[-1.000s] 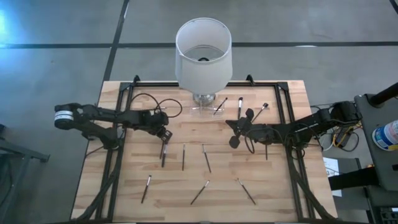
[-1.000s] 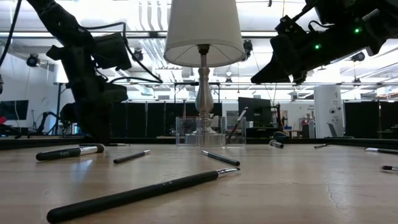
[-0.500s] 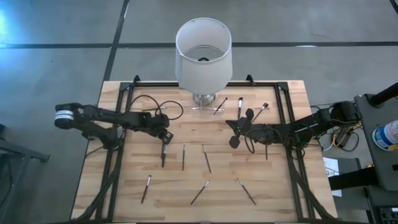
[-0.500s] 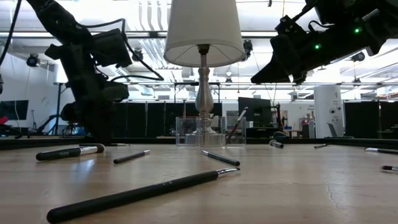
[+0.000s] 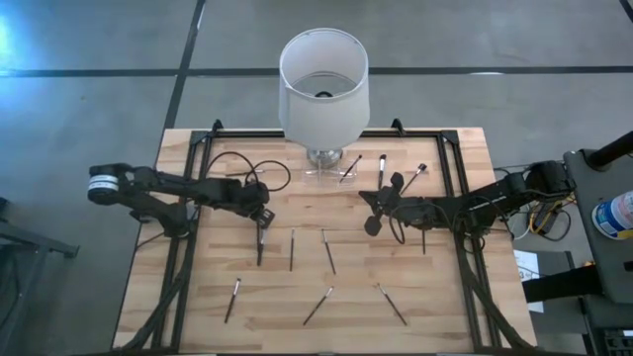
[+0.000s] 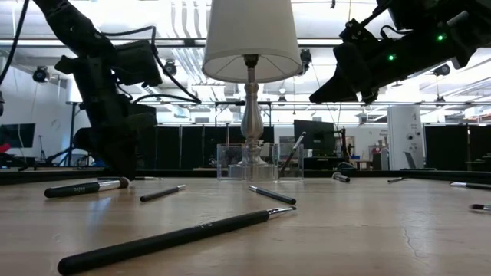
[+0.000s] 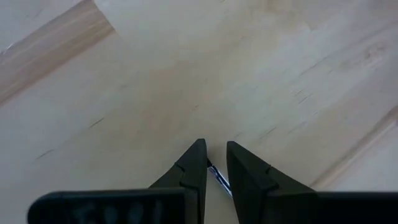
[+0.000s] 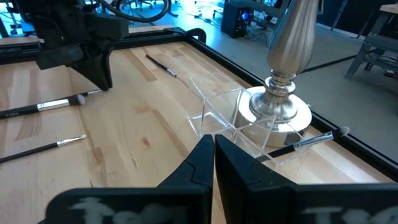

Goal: Put items in baskets/containers
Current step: Put the black eyeshadow brush into the transparent organizer

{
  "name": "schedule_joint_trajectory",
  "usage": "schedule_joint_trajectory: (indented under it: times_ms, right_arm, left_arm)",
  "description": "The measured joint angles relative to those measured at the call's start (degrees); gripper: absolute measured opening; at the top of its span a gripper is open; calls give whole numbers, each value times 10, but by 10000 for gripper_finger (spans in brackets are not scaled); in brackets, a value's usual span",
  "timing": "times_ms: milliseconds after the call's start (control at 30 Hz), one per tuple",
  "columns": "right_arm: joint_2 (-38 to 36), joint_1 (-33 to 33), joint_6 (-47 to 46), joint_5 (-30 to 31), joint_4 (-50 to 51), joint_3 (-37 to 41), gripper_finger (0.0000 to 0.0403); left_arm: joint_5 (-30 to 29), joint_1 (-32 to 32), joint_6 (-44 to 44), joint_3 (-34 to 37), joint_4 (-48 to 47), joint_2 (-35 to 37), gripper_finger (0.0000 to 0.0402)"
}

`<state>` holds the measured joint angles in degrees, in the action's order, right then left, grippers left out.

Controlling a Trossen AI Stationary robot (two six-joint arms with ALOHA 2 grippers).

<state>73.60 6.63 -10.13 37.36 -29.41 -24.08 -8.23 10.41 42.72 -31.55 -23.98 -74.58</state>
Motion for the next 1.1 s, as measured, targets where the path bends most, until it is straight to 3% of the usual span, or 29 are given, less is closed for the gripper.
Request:
schedule_joint_trajectory:
  times_ms: [633, 1100]
  right_arm:
    - [0, 0, -1, 0, 0, 0, 9]
    - [0, 0, -2, 0, 0, 0, 9]
  left_arm:
    - [-7, -1, 10, -2, -46, 9, 55]
    - [-7, -1, 5, 22, -2, 7, 55]
